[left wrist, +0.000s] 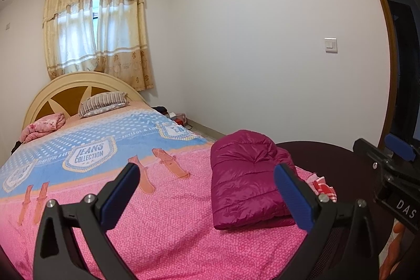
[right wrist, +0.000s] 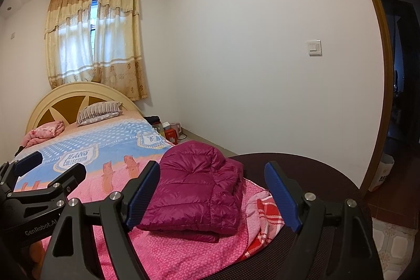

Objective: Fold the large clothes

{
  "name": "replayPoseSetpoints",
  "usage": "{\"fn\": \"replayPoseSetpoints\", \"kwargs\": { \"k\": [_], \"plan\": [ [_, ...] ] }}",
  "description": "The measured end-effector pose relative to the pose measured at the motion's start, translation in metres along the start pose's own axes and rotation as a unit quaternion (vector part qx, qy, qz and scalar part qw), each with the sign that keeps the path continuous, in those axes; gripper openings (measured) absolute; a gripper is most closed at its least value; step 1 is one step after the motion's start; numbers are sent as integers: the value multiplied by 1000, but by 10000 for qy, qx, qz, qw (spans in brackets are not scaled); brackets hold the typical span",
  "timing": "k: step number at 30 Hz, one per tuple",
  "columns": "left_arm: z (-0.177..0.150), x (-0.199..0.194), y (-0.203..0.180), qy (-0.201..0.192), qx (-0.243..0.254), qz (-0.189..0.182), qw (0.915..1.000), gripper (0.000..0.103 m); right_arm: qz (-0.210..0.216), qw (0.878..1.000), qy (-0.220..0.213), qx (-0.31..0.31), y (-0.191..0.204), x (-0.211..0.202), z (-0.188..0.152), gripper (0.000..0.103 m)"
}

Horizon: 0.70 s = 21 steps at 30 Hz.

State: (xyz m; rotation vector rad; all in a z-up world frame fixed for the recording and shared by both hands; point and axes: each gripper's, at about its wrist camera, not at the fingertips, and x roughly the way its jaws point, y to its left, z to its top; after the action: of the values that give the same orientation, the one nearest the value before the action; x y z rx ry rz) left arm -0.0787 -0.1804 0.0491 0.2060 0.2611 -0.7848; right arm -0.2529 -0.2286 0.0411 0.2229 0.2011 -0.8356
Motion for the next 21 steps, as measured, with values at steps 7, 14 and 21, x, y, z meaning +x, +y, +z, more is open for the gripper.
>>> {"fn": "replayPoseSetpoints", "kwargs": {
  "k": [7, 14, 21],
  "plan": [
    [0, 1, 1, 41, -4, 15, 10000, 103, 44, 10000, 61, 13, 0, 4, -2, 82],
    [-1, 1, 1, 50, 5, 8, 10000, 103, 42, 10000, 58, 20, 1, 4, -2, 82],
    [-1, 2, 3, 48, -11, 25, 10000, 103, 37, 10000, 59, 14, 0, 6, -3, 82]
  ]
}}
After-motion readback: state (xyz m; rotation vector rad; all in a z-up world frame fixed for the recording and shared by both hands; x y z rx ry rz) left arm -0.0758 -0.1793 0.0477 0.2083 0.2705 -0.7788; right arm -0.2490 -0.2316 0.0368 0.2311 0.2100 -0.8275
